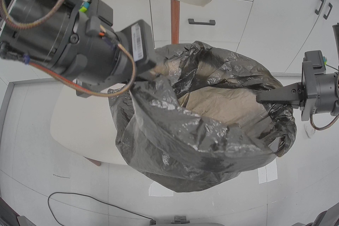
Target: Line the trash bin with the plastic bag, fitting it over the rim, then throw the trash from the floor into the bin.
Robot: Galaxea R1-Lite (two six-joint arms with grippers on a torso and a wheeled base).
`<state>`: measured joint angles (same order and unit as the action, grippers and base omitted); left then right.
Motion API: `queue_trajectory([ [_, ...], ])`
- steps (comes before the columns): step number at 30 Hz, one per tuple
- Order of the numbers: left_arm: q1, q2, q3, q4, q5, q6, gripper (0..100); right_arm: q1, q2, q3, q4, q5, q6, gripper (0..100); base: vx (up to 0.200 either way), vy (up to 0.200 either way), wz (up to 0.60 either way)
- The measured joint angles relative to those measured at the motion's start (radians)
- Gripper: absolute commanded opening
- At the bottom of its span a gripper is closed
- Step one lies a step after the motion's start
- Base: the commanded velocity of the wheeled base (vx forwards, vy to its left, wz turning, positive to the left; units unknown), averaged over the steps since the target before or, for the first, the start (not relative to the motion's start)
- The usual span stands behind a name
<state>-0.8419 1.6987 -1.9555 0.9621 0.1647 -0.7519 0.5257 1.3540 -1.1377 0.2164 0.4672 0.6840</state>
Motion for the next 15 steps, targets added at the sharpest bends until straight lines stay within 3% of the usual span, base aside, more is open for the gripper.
queue_trajectory([
  [4,-0.018,0.030,-0.031,0.092,-0.003,-0.021,0,-0.018,-0.031,0.005,0.047,0.000,-0.076,0,0.000,0.000,0.00],
  [12,-0.036,0.052,-0.044,0.112,0.030,-0.048,0,-0.064,-0.109,0.040,0.099,-0.005,-0.188,0,0.000,0.000,0.00],
  [15,-0.040,0.051,-0.044,0.112,0.034,-0.076,0,-0.082,-0.147,0.048,0.100,-0.006,-0.201,0,0.000,-0.200,0.00],
])
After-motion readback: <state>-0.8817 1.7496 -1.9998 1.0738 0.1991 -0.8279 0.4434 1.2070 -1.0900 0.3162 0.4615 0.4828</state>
